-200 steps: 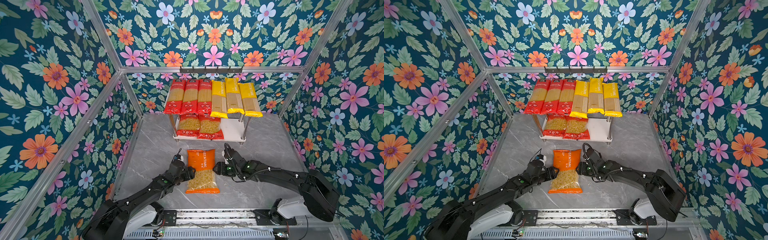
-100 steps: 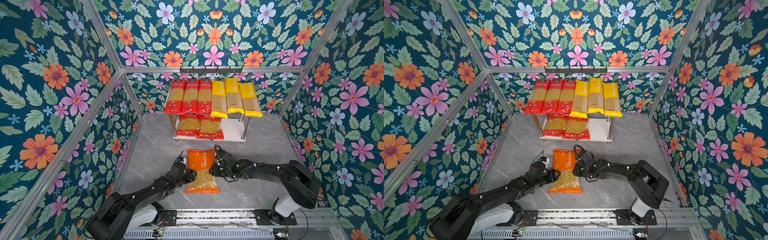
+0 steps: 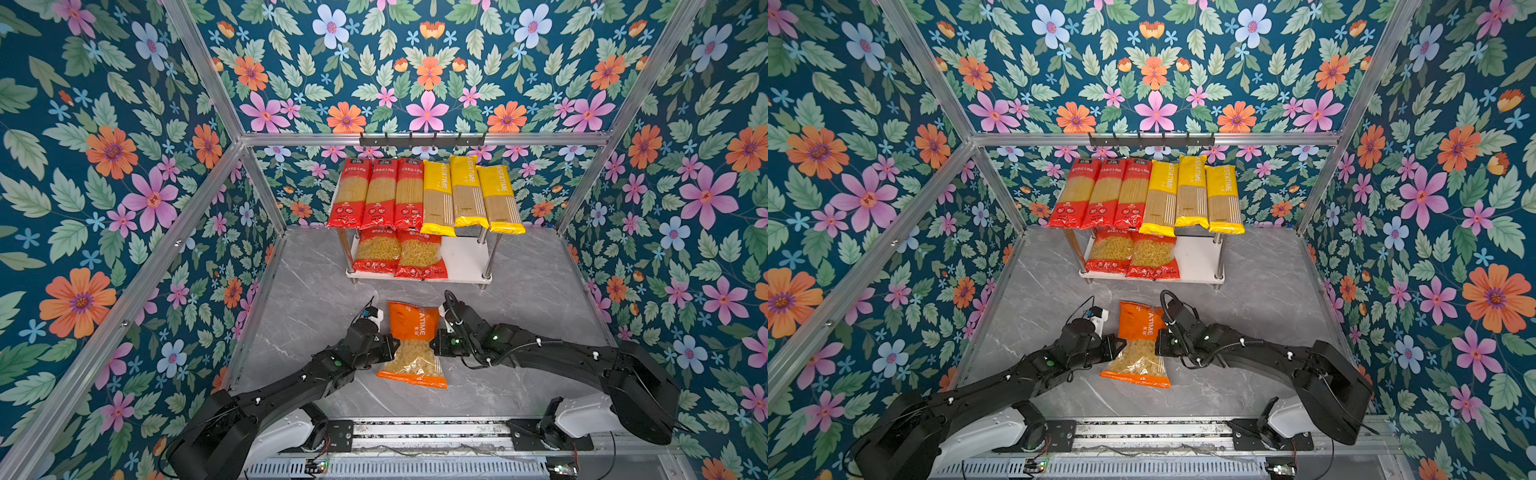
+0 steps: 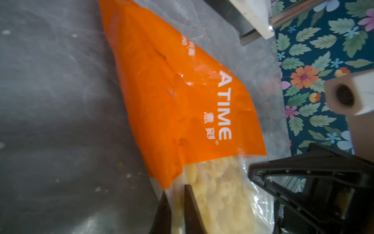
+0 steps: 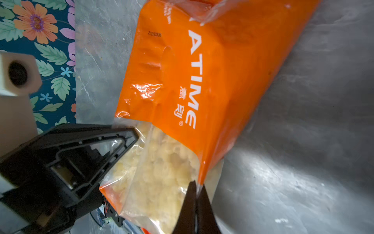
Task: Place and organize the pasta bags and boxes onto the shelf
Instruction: 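Straighten and grasp the orange PASTATIME bag's ends with both grippers, then lift the orange bag with both grippers onto the lower shelf beside the fusilli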
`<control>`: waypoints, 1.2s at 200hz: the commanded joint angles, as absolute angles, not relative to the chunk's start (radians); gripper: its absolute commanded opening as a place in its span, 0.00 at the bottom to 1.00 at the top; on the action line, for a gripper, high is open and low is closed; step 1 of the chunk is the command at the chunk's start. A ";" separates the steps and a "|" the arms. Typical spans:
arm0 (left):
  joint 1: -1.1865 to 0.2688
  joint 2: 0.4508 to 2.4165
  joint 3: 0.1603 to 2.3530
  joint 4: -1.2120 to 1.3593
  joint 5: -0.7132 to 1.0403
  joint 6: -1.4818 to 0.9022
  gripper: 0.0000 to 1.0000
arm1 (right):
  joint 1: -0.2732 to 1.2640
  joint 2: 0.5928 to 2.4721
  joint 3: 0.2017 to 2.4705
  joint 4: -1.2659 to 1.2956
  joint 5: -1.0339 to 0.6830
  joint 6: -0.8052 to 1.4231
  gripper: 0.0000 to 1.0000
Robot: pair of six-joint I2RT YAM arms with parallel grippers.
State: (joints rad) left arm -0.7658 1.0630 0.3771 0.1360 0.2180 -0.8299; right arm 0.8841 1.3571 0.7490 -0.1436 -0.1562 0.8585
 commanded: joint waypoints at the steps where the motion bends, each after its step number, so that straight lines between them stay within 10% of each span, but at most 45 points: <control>1: -0.801 1.053 0.416 0.156 0.235 -0.810 0.01 | 0.887 1.283 0.747 -0.215 -0.156 0.827 0.02; 122: -0.844 1.172 0.723 0.311 0.150 -0.448 0.00 | 0.642 1.013 0.848 -0.311 -0.050 0.563 0.00; 240: -0.835 1.626 0.931 0.742 0.016 -0.079 0.00 | 0.498 1.314 0.810 0.470 0.080 0.276 0.00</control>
State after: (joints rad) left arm -0.8368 1.5669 0.8742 0.5777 0.0322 -0.1936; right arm 0.4988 1.2636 0.8085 0.1669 0.0364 0.3588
